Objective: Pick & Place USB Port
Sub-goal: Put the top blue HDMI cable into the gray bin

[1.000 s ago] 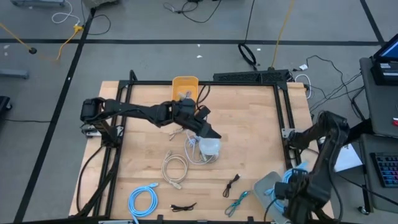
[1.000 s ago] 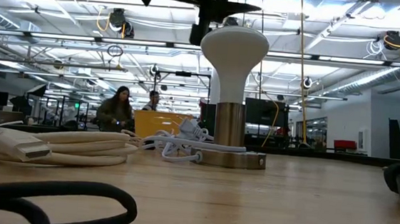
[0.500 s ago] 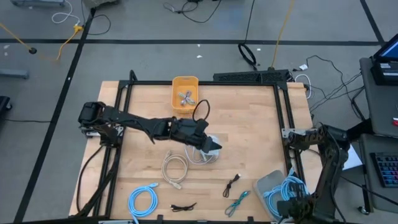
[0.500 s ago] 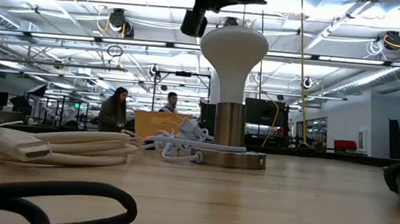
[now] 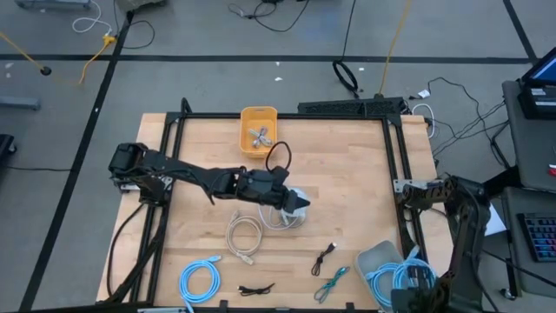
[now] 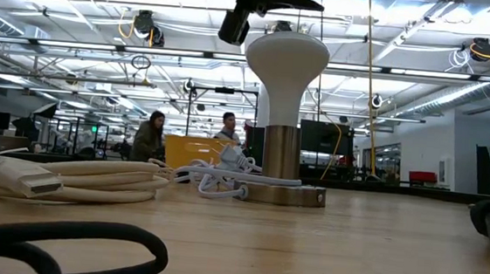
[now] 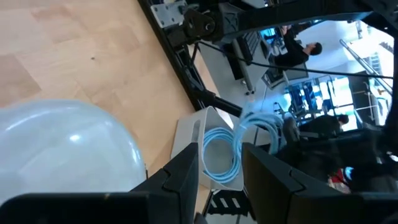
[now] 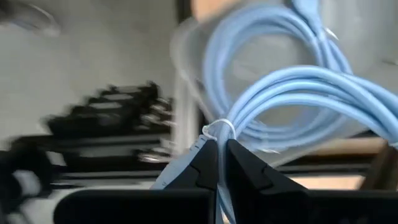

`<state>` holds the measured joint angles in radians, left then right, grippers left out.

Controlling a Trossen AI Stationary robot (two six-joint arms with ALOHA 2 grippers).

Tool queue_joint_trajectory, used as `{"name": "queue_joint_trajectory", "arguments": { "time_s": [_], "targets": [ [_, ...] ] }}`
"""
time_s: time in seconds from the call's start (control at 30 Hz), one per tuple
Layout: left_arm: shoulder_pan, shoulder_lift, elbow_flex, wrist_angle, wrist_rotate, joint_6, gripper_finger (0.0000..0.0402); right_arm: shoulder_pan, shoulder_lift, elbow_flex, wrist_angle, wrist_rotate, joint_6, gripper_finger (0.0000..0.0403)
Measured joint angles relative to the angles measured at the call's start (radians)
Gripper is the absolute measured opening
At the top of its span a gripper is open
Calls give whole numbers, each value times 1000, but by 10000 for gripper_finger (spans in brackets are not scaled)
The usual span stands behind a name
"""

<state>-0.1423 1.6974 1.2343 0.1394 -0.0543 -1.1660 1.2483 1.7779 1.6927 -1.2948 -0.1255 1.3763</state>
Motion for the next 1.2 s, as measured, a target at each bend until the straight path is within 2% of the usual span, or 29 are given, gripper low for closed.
{"name": "queue_joint_trajectory", "arguments": {
  "time_s": [0.2,0.4,0.53,0.73,0.97,1.2],
  "targets": [
    [10,0,0,1,1,5,124,-17,8,18,122,14,44,6],
    [-4,0,0,19,1,22,124,-55,57,15,159,-6,131,5],
    [-23,0,0,18,1,32,124,-109,58,12,173,92,115,5],
    [-56,0,0,19,-13,36,124,-162,58,11,144,178,59,5],
    [-106,0,0,13,-35,34,124,-175,57,-28,84,174,52,5],
    [-132,0,0,12,-51,38,124,-159,57,-142,217,121,121,5]
  ]
}}
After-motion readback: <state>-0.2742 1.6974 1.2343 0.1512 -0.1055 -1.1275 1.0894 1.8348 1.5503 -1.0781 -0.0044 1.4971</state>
